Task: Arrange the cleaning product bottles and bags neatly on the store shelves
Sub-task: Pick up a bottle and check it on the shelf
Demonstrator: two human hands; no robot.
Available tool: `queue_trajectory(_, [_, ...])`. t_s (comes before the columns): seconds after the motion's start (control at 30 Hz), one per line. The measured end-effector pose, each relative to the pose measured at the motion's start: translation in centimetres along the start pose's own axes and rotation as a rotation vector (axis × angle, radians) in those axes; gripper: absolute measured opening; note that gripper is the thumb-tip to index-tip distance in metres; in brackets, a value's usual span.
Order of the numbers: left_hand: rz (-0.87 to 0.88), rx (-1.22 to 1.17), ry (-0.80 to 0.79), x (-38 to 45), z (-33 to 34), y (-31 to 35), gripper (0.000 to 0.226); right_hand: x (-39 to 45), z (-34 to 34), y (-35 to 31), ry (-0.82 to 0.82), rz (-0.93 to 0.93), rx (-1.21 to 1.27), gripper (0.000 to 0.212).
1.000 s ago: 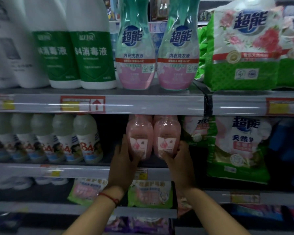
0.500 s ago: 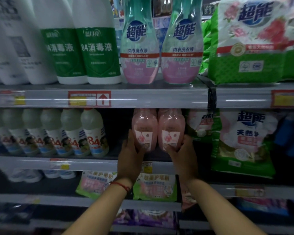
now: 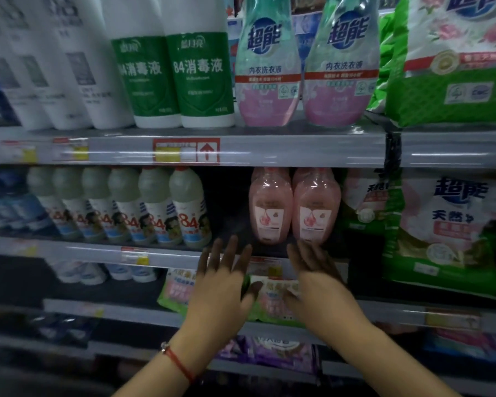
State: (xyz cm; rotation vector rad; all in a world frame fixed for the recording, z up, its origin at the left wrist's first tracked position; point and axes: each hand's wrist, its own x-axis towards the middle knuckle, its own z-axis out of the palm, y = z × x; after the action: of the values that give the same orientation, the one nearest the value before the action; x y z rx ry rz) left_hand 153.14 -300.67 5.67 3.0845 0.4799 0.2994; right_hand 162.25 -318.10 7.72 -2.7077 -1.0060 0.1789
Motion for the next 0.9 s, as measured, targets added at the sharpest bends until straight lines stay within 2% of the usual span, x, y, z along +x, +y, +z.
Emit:
queue_trajectory(0.23, [-0.076,0.141,-0.004,-2.0,0.3,-6.5,0.076,0.7,1.2,-5.6,-0.039,-0.143,0.026,0.083])
queue_trajectory(0.37, [-0.077,0.158,0.056,-2.4,0.7,-10.7,0.075,1.9,2.1,-8.7,-0.051,-0.156,0.094,0.084])
queue_trajectory(0.63, [-0.038,0.076,0.034,-1.9,3.4,-17.8,0.076,5.4,4.9,-15.5,-0.095,-0.102,0.152,0.088])
queue_trajectory(0.7, [-0.014,0.019,0.046,-1.6,3.9,-18.5,0.076,6.2,6.0,-17.0,-0.066,-0.058,0.171,0.087])
queue_trajectory(0.9, [0.066,0.005,0.077,0.0,5.0,-18.8,0.08,8.2,10.6,-19.2,0.185,0.044,0.183,0.085])
